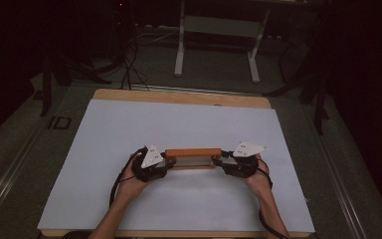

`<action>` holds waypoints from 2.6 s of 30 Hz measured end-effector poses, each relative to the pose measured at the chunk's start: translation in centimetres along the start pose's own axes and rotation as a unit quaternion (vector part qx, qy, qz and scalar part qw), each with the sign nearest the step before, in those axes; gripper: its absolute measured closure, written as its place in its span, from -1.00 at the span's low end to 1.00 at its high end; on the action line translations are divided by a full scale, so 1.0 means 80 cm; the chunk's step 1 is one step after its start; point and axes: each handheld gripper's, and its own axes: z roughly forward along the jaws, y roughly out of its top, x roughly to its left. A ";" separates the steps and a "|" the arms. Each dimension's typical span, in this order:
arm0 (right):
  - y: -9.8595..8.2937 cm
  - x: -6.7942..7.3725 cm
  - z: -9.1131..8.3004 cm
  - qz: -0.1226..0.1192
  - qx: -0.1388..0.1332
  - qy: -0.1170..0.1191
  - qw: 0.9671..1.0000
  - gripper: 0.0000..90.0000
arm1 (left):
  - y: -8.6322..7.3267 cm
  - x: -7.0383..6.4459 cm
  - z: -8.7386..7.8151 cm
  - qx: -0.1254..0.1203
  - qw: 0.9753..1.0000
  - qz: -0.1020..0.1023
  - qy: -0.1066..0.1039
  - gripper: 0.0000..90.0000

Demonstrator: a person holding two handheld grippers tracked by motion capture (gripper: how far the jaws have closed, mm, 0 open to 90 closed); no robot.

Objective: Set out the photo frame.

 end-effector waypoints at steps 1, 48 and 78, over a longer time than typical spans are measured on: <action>0.000 0.000 0.000 -0.001 0.000 0.002 1.000 0.36 | 0.000 0.000 0.000 0.000 1.000 0.000 -0.001 0.32; 0.002 0.007 -0.024 0.123 0.001 0.057 0.991 0.47 | 0.005 0.022 -0.008 0.007 0.983 -0.140 -0.115 0.28; -0.010 -0.008 -0.004 0.155 -0.001 0.065 0.986 0.44 | -0.003 0.025 0.002 0.016 0.982 -0.162 -0.099 0.26</action>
